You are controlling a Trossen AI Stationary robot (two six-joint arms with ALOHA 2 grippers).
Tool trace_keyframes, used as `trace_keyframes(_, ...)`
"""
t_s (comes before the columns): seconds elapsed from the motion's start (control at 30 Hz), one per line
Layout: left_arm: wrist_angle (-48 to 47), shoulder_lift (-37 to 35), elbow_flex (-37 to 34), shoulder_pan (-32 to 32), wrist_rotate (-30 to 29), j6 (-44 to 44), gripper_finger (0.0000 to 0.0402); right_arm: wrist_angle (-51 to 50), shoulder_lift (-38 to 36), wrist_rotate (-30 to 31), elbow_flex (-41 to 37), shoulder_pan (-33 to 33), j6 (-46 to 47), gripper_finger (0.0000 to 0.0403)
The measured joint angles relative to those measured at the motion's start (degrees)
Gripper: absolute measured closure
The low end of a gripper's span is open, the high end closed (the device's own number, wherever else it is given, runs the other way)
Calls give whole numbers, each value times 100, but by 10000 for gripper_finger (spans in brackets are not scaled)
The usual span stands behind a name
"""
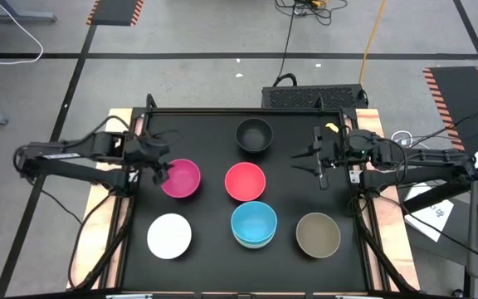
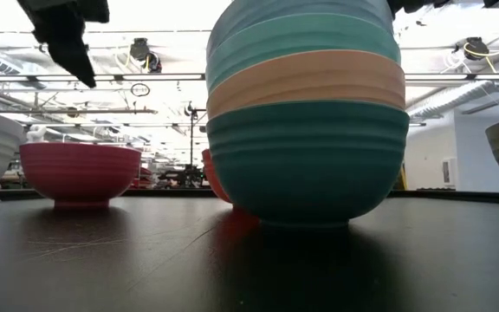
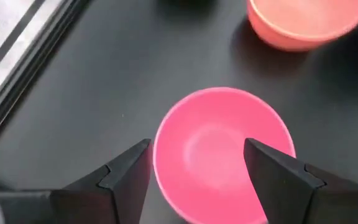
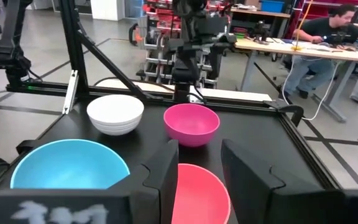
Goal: Nest bowls inside each other
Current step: Stack the pink bowl on top of the other blue bowl
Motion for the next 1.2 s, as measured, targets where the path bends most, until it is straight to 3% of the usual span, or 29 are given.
trace_keyframes(0.2,1338,-297,-873,142,1002,177,144,-64,0,-9,0,-1,144,287)
trace_keyframes(0.43,938,-295,-1044,217,1851,191,144,-113,2,-31,0,-1,151,287)
trace_keyframes(0.83,167,-281,-1300,31,1819,221,144,-97,2,-33,2,-1,299,287)
trace_keyframes(1.2,315,117,-1300,-296,1726,103,144,56,2,-33,4,-1,302,287)
